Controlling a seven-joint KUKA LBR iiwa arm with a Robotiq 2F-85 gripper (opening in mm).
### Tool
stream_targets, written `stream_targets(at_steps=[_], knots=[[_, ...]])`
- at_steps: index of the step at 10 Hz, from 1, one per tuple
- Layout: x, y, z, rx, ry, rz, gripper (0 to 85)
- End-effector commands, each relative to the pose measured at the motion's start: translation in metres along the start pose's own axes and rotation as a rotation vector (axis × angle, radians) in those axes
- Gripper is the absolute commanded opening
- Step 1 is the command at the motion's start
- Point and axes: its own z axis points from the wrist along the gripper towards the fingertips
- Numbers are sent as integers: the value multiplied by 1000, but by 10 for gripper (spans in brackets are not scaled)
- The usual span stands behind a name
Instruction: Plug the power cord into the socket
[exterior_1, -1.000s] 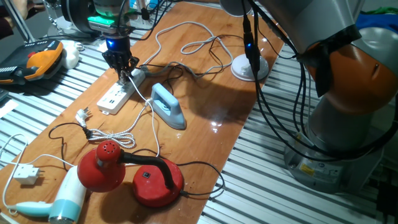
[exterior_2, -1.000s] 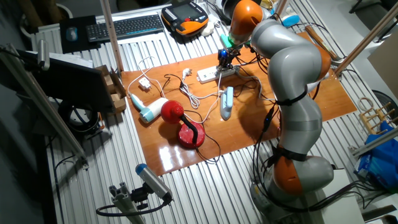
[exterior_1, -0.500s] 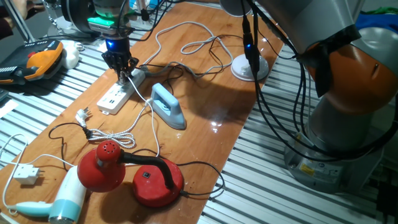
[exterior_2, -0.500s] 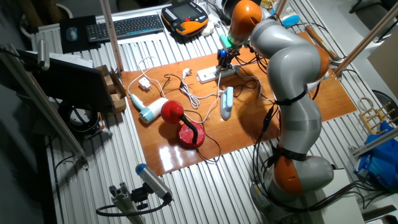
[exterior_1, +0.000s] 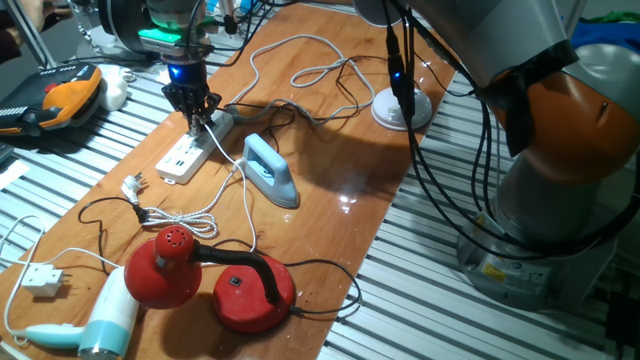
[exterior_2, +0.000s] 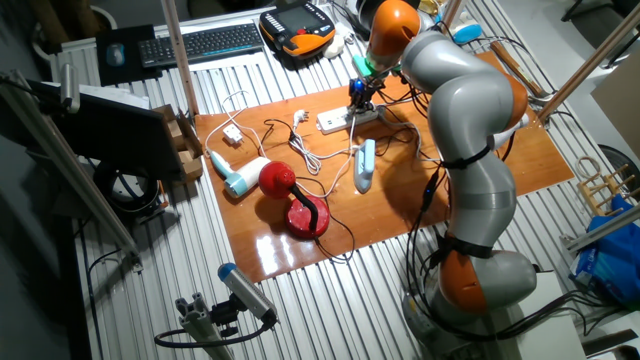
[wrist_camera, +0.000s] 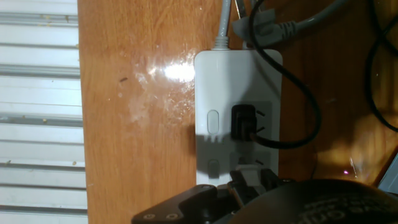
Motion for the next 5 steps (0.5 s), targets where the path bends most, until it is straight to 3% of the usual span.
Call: stream_targets(at_steps=[1,5], knots=[[0,0,1,0,-1,0,0],[1,0,3,0,-6,0,0]])
